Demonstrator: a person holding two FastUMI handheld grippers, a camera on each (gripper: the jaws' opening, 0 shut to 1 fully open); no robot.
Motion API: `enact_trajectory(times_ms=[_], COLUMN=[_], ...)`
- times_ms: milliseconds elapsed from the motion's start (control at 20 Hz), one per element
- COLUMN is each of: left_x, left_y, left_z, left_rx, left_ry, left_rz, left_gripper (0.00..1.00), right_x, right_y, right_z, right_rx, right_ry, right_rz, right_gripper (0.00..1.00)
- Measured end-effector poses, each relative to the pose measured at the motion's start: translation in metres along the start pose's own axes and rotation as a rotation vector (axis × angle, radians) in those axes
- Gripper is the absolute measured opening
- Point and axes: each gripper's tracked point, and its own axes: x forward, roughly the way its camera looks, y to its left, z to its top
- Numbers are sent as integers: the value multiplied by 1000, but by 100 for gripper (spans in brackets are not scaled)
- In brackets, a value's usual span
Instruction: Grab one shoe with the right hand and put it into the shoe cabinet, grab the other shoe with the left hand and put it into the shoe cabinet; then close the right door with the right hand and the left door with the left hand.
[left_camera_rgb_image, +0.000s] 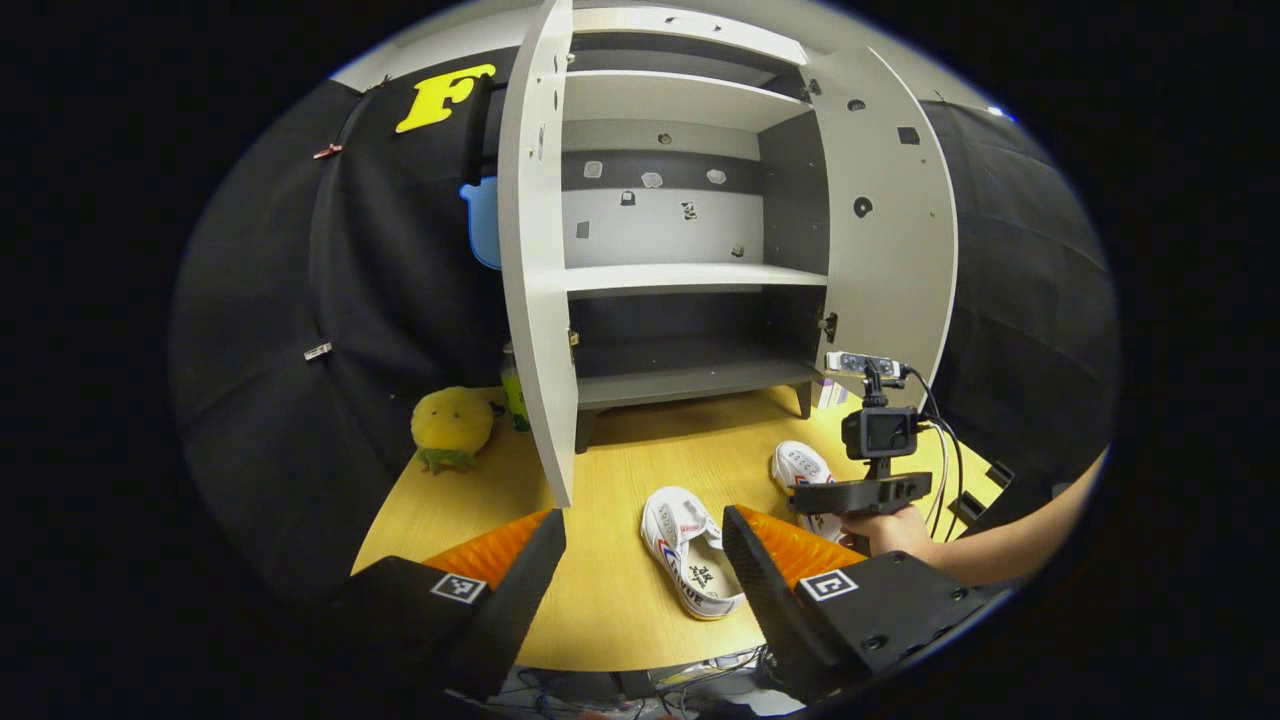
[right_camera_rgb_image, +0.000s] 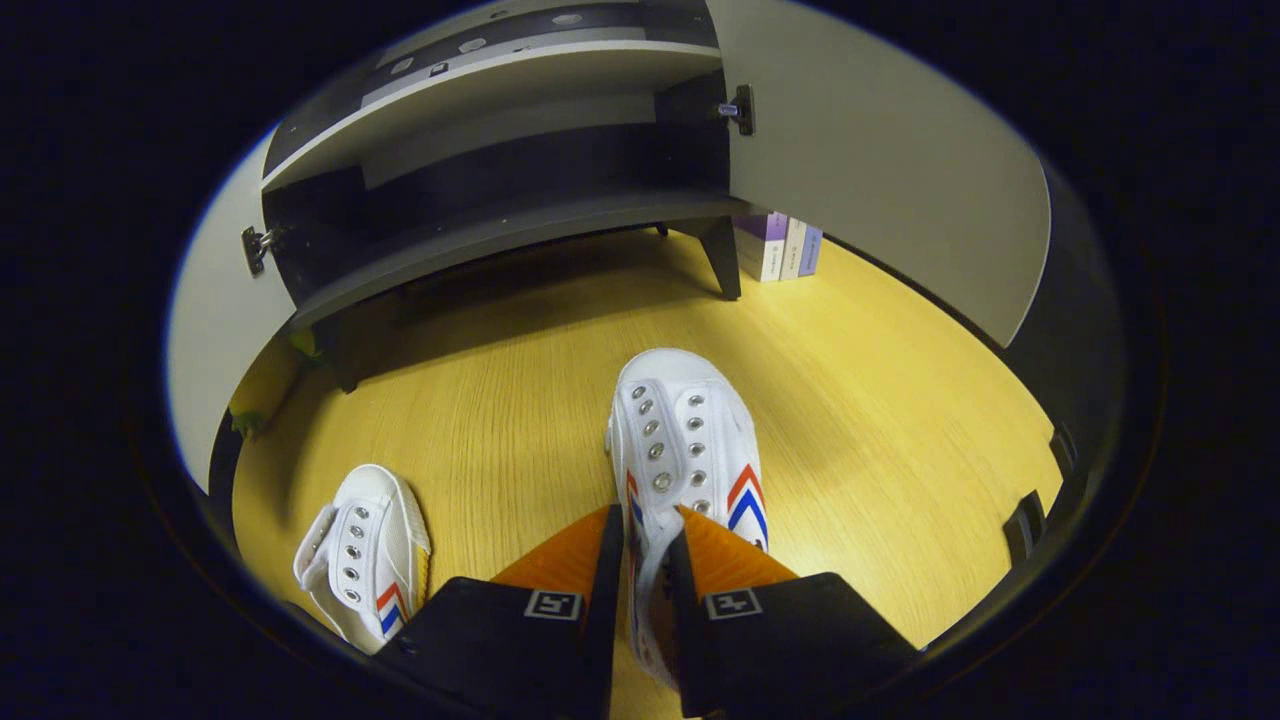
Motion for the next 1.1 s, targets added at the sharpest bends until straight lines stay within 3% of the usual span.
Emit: enact_trajectory(times_ms=[250,400,850,950,1100], left_x=[1,1,2,6,7], left_y=[2,6,3,0,-4], left_z=[-3,-1,-7,-5,-4], left_rx=[-21,-12,5,9,14], left_ry=[15,10,25,19,16], left_rz=[3,18,13,4,-2], left_gripper=[98,98,98,98,98], right_x=[17,21,-9,-8,-4], right_y=[-2,5,8,7,-7], right_z=[17,17,57,53,32], right_rx=[159,144,120,99,27], right_ry=[-23,-14,-138,-104,-48], right_rz=[-21,2,78,80,7], right_gripper=[29,5,5,5,5])
